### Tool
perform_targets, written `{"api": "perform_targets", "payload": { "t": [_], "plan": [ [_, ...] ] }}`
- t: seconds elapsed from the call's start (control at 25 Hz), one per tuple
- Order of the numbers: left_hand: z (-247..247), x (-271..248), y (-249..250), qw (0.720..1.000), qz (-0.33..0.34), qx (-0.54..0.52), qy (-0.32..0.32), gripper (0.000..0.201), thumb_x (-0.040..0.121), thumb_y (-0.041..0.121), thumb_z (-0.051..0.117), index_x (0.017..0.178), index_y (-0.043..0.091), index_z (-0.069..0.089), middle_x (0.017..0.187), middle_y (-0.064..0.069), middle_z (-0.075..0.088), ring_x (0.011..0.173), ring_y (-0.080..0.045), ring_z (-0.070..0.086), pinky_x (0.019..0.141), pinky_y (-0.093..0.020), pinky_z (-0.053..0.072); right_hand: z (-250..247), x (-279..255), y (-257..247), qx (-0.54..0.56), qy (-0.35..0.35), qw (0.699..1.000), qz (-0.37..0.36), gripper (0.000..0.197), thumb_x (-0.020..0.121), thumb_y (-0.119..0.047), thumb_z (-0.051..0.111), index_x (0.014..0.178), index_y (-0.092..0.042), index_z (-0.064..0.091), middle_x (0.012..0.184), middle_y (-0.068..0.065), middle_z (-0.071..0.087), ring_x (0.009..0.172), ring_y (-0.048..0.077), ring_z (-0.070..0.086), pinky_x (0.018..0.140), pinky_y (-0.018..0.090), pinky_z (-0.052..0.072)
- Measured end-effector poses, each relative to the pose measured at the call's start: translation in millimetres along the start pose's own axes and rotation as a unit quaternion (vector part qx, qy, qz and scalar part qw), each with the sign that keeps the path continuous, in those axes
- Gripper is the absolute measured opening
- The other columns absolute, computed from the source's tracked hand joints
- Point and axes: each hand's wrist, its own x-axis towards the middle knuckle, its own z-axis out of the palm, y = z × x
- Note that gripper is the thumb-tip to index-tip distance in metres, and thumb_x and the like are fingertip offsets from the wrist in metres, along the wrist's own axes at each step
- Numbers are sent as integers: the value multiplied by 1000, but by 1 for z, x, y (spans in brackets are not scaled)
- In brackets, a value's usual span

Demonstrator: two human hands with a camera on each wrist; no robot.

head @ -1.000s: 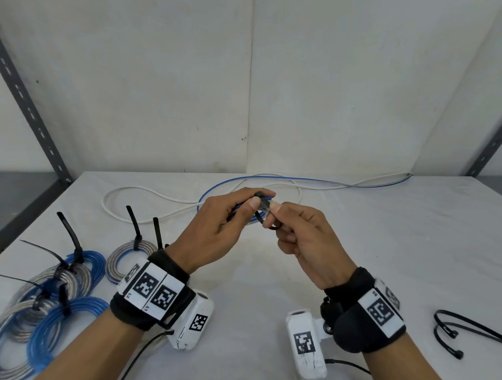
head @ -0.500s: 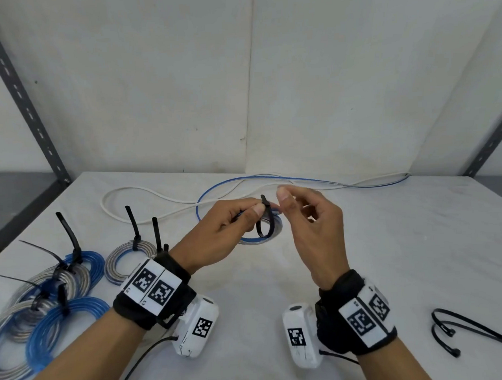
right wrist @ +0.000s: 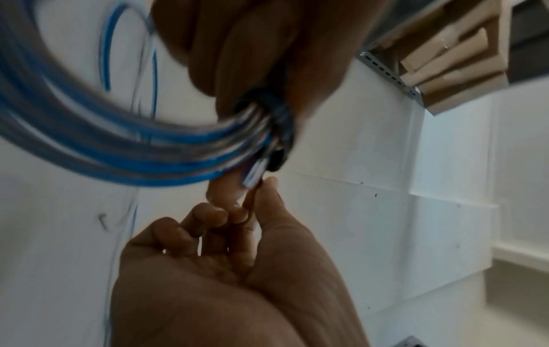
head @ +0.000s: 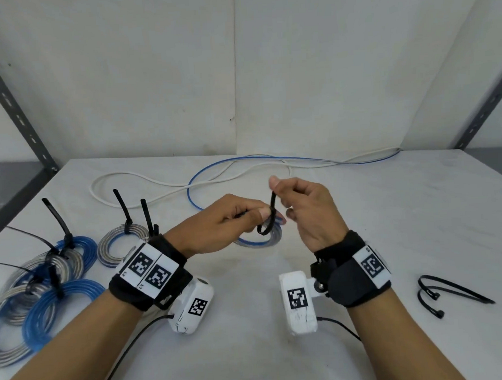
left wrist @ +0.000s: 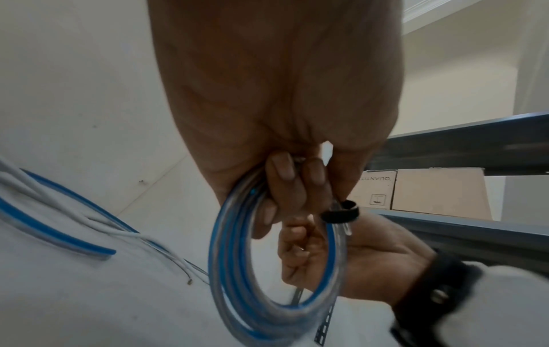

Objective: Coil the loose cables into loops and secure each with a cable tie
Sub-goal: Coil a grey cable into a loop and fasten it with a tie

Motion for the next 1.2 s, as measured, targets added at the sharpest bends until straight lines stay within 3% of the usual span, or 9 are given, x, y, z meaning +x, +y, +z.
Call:
{"api": "perform_targets", "payload": {
  "t": [0.12, 0.28, 0.36, 0.48, 0.6, 0.72, 0.96, 1.08, 1.2],
  "plan": [
    [7, 0, 14, 998, 2, 9, -61, 34, 110, 10, 39, 120, 4, 71, 59, 25, 53, 54, -1, 39, 58, -8, 31, -10, 7, 0, -18, 92, 994, -47, 17, 91, -18, 75, 77, -10, 68, 53, -17, 55, 51, -2, 50, 55, 9, 41],
    [9, 4, 10, 999, -23, -35, -19, 35, 110, 16, 39, 117, 9, 74, 56, 18, 48, 56, -6, 30, 58, -16, 29, -10, 10, 7, 1, 122, 991, -54, 18, 91, -22, 75, 81, -8, 71, 64, 0, 46, 56, 8, 42, 56, 16, 41],
    [9, 5, 7, 997, -42, -67, 16, 37, 110, 21, 40, 110, 15, 77, 55, 13, 42, 59, -12, 27, 58, -24, 26, -8, 10, 7, 34, 90, 995, -28, 21, 93, -27, 72, 86, -7, 71, 68, 1, 47, 58, 11, 41, 55, 22, 40],
    [11, 4, 4, 993, -41, -107, 43, 44, 109, 29, 43, 78, 32, 74, 63, -2, 31, 60, -17, 24, 57, -29, 25, -4, 3, 4, 56, -43, 997, 44, 35, 101, -36, 57, 100, -4, 72, 63, 0, 45, 51, 10, 41, 51, 20, 38],
    [12, 4, 5, 988, -60, -110, 94, 42, 108, 29, 46, 85, 12, 77, 59, 1, 43, 53, -6, 34, 58, -20, 32, 4, -4, 4, 31, -109, 993, 19, 36, 106, -32, 49, 86, -7, 68, 56, 3, 37, 50, 13, 39, 53, 21, 46],
    [20, 8, 8, 984, -54, -110, 131, 36, 106, 15, 50, 96, -6, 76, 71, 6, 69, 52, 7, 53, 59, -3, 38, 9, -6, 5, 34, -64, 997, -27, 37, 106, -27, 50, 79, -7, 65, 58, 7, 39, 48, 13, 37, 55, 25, 48],
    [24, 12, 5, 980, -59, -128, 139, 34, 105, 16, 53, 92, -4, 77, 67, 6, 65, 50, 1, 45, 57, -4, 37, 10, -5, 6, 42, -5, 997, -61, 37, 106, -22, 50, 75, -6, 63, 52, 0, 42, 42, 11, 38, 45, 21, 37],
    [25, 12, 1, 983, -64, -121, 126, 33, 105, 23, 53, 92, 6, 79, 65, -19, 57, 53, -10, 31, 56, -8, 34, 8, -3, 8, 43, 3, 998, -51, 37, 105, -23, 53, 74, -7, 65, 54, 0, 40, 43, 12, 37, 45, 21, 36],
    [25, 12, 0, 985, -78, -110, 111, 33, 106, 17, 51, 94, 1, 77, 54, 14, 56, 49, -2, 40, 55, -10, 33, 6, -3, 7, 62, -3, 998, -21, 36, 104, -24, 54, 75, -8, 67, 56, -1, 40, 45, 11, 36, 43, 20, 35]
  ]
}}
